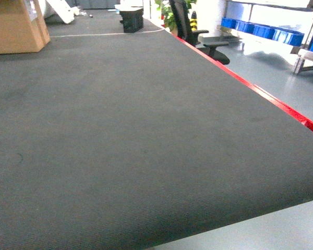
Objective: Sort blue parts and orange caps into right shelf containers
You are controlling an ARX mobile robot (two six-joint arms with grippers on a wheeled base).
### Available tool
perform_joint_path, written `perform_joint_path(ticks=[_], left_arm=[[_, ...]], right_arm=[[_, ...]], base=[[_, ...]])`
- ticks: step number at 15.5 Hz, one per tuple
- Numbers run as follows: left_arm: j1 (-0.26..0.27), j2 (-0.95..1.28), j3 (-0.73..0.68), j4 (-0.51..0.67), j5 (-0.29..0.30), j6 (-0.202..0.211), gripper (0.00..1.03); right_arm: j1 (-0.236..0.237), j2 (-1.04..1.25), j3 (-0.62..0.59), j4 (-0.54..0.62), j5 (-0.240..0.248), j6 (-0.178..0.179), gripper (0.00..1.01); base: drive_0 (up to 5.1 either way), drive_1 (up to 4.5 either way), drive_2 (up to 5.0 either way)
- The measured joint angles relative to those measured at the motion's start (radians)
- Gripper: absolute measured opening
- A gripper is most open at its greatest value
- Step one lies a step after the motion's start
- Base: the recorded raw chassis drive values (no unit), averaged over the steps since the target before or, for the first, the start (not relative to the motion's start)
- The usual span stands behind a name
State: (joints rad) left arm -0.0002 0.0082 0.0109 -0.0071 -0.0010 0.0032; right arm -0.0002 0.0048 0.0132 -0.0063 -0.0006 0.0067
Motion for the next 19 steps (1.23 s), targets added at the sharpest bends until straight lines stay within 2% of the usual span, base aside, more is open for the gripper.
perform_joint_path(ticks=[19], left_arm=[[0.000, 0.000, 0.000, 0.000, 0.000, 0.000, 0.43]], right_arm=[[0.000, 0.000, 0.000, 0.000, 0.000, 0.000, 0.39]], base=[[-1.6, -1.56, -1.6]])
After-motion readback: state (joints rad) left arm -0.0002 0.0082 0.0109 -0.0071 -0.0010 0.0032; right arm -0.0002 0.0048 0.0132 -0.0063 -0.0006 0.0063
